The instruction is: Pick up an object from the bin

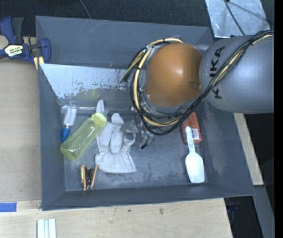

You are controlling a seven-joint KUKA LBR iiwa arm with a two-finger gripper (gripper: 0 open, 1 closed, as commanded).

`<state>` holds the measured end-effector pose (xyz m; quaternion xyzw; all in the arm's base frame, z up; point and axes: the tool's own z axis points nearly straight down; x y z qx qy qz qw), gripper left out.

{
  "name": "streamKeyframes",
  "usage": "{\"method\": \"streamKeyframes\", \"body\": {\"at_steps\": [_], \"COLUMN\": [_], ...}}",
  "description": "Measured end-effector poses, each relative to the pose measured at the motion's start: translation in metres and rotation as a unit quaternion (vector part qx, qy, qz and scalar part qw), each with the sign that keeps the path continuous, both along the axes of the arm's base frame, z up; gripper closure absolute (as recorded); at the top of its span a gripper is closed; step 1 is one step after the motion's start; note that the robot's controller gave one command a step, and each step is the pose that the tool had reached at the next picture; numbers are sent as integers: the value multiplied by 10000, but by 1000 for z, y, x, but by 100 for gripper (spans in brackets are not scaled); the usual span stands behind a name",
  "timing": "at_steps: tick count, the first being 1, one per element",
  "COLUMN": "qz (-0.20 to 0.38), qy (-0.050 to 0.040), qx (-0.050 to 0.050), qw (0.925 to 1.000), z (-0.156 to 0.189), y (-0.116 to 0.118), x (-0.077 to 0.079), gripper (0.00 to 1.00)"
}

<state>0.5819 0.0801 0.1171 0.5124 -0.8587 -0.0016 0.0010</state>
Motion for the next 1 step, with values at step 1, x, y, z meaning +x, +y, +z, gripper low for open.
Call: {"method": "streamKeyframes", "body": {"at_steps": [1], "qz": [2], "qy": [-20], "qx": [2], "qw": [10000], "z": [22], "y": [0], "x": [1], "gripper": [100]}}
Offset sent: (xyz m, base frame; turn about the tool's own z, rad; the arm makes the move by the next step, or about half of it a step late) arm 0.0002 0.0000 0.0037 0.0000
